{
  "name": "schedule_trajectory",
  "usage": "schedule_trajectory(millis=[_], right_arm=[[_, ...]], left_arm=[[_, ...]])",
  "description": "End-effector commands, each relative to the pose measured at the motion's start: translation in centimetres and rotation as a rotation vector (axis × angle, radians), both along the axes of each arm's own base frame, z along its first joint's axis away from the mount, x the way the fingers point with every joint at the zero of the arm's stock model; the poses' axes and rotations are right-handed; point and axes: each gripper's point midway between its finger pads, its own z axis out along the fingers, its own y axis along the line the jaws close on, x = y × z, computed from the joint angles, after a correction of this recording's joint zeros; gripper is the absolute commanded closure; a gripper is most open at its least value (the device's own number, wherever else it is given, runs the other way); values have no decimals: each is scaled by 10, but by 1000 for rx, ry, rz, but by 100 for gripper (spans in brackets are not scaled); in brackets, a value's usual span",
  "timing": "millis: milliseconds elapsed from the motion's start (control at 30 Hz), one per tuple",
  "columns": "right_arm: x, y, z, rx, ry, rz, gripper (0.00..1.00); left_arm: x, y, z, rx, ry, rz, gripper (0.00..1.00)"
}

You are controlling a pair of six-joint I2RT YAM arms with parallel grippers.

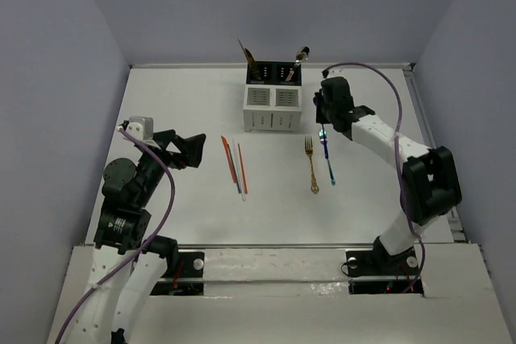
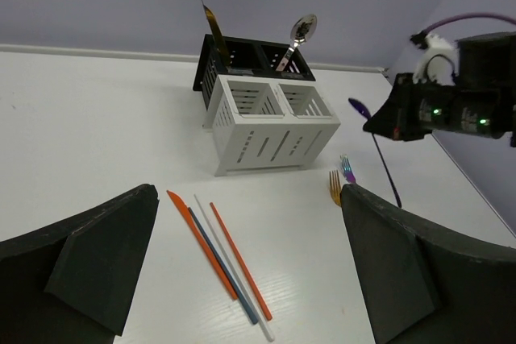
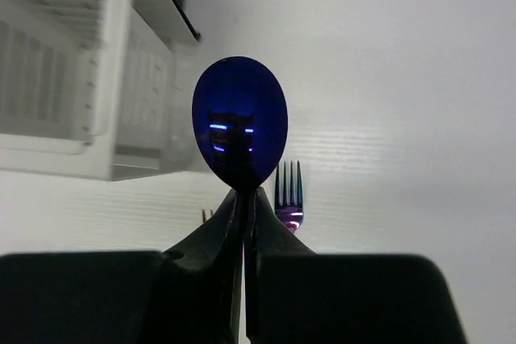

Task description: Sort the eating utensils into containers

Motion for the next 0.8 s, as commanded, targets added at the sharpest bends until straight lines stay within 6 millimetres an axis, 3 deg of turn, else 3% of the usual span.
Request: schedule_trajectory(millis=[0, 33, 133, 167, 300, 333, 367, 400, 467, 500, 633, 767], right_arm=[[11, 15, 98, 118, -320, 78, 100], [17, 21, 126, 163, -419, 96, 100], [22, 41, 160, 247, -527, 179, 100], [29, 51, 180, 285, -598, 215, 100], [57, 71, 221, 329, -745, 270, 100], [63, 75, 247, 352, -824, 280, 100], [77, 81, 237, 347, -824, 280, 100], [84, 83, 241, 344, -849, 279, 100], [98, 83, 268, 352, -934, 254, 100], [111, 87, 255, 346, -926, 245, 100], [141, 97, 267, 358, -983, 232, 100], [171, 105, 263, 337, -997, 215, 100]], left_arm=[[1, -5, 7, -5, -32, -26, 1], [1, -5, 7, -4, -34, -26, 1], [2, -5, 6, -1, -28, -25, 1], [2, -5, 5, -1, -27, -22, 1], [3, -4, 5, -1, -25, -19, 1], [3, -4, 4, 0, -24, -19, 1], [4, -2, 4, 0, -24, -9, 1], [4, -2, 4, 0, -24, -9, 1], [4, -2, 4, 2, -21, -9, 1], [4, -2, 3, 2, -20, -11, 1], [5, -2, 4, 7, -22, -11, 1], [5, -2, 4, 8, -21, -9, 1]])
